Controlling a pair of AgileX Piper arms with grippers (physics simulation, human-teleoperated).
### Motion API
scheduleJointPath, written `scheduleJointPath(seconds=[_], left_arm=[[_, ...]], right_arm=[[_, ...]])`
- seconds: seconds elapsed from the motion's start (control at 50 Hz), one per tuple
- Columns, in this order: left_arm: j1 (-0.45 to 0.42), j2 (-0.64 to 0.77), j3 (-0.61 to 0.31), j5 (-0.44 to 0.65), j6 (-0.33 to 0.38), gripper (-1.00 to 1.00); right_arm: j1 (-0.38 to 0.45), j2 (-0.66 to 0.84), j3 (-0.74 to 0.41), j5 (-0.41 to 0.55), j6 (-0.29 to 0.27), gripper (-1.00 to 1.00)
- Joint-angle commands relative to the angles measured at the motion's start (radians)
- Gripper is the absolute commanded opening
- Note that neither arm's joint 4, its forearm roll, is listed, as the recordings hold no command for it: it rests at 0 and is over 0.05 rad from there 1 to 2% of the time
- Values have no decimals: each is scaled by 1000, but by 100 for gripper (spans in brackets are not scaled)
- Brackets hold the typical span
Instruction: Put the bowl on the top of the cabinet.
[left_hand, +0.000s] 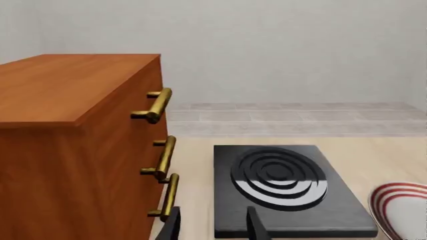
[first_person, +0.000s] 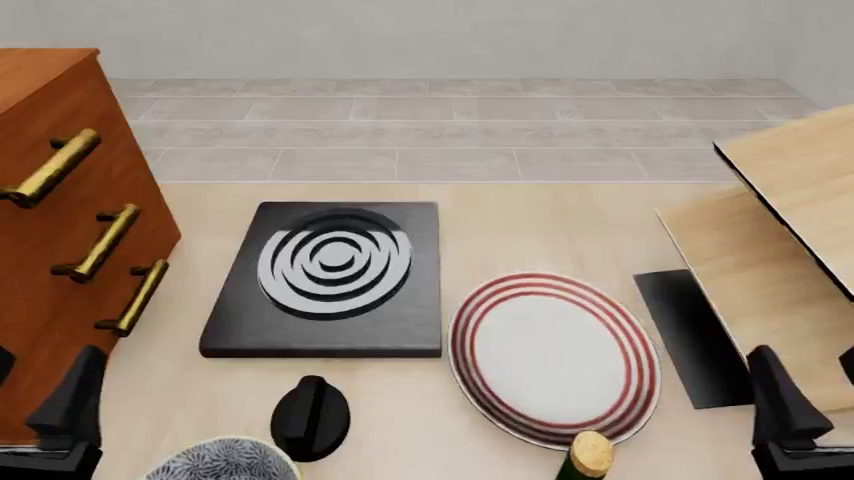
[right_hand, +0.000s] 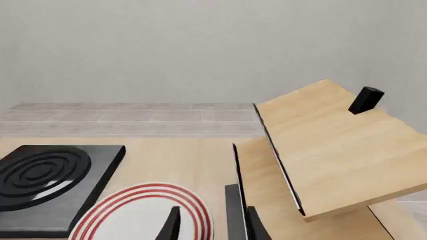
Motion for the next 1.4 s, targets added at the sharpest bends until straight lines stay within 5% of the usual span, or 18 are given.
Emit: scheduleJointPath(seconds=[0.02, 0.4, 0.9, 1.4], left_arm=[[-10, -1, -4, 6, 7, 100], [-44, 3, -25, 53, 26, 100], [-208, 21, -275, 521, 58, 100], [-297, 192, -362, 627, 64, 100]], right_arm=[[10, 0, -32, 31, 2, 100], [11, 2, 1, -5, 0, 100], [14, -3, -68, 68, -3, 100], [15, -3, -67, 67, -2, 100]])
